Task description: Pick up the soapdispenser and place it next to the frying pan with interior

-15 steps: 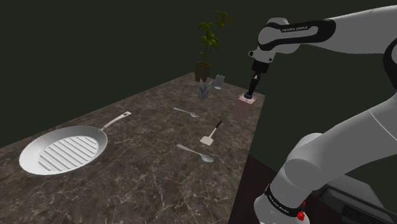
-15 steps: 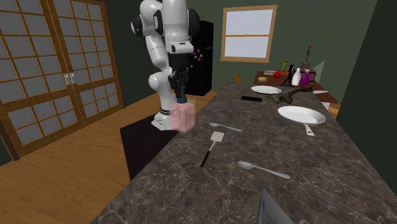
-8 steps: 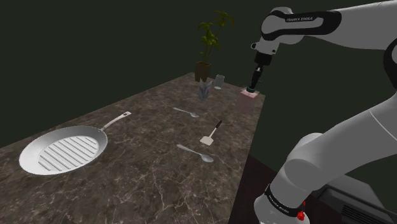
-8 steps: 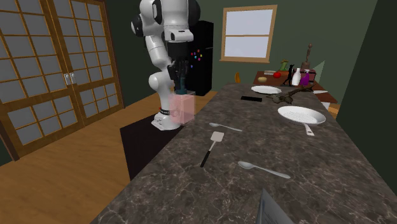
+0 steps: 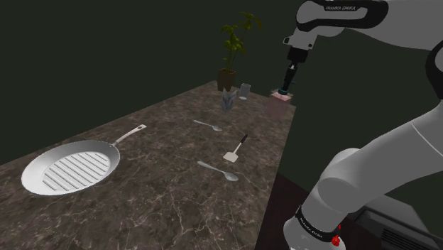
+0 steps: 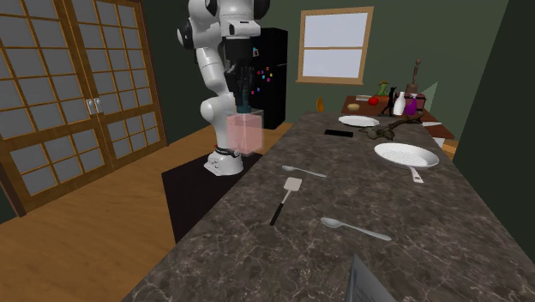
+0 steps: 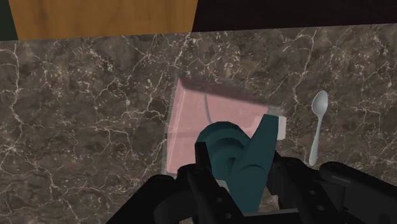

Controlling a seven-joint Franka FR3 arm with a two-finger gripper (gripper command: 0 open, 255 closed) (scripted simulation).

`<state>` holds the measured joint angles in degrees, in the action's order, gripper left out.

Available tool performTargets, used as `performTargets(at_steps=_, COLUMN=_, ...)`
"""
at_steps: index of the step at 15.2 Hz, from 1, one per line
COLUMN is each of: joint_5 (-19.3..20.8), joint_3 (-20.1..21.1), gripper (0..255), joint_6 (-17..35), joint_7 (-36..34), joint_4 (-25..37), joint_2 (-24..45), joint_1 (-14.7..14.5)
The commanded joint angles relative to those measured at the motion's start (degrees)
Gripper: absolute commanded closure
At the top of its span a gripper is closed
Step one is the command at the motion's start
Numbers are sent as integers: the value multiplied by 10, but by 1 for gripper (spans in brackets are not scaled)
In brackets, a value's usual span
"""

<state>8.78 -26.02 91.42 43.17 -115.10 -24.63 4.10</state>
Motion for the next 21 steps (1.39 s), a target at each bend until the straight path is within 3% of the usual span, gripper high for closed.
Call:
performTargets(at_steps=1, joint_5=-2, joint_3=1, gripper=255, joint_6=-14, joint_7=1, joint_4=17, joint_2=4, joint_1=-1)
performTargets(at_steps=9, joint_5=-9, joint_3=2, gripper=255, joint_6=-70, joint_7=6, joint_4=89, joint_2=21, joint_1=-5)
performTargets(at_steps=21, joint_5=-56, joint_3=131, gripper=255, joint_6=-61, joint_7=-168, joint_4=55, joint_2=5, joint_1=-54)
